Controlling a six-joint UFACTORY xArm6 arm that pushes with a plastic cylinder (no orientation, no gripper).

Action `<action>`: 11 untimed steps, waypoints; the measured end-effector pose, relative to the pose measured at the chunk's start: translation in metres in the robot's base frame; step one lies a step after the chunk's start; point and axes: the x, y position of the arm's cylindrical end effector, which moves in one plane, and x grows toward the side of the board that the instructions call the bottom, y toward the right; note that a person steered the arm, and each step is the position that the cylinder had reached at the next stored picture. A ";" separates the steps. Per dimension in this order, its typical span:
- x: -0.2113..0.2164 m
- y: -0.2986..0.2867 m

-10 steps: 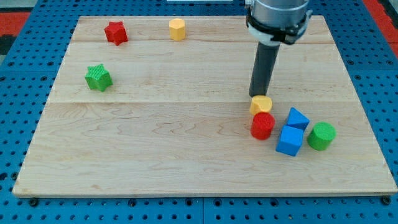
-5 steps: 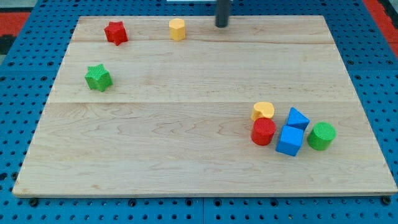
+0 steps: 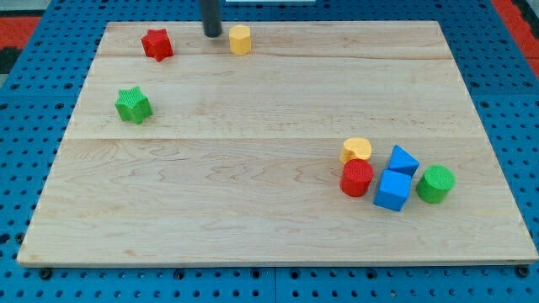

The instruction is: Move the hexagon into the heart

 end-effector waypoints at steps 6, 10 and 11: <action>0.012 0.089; 0.072 0.089; 0.092 0.151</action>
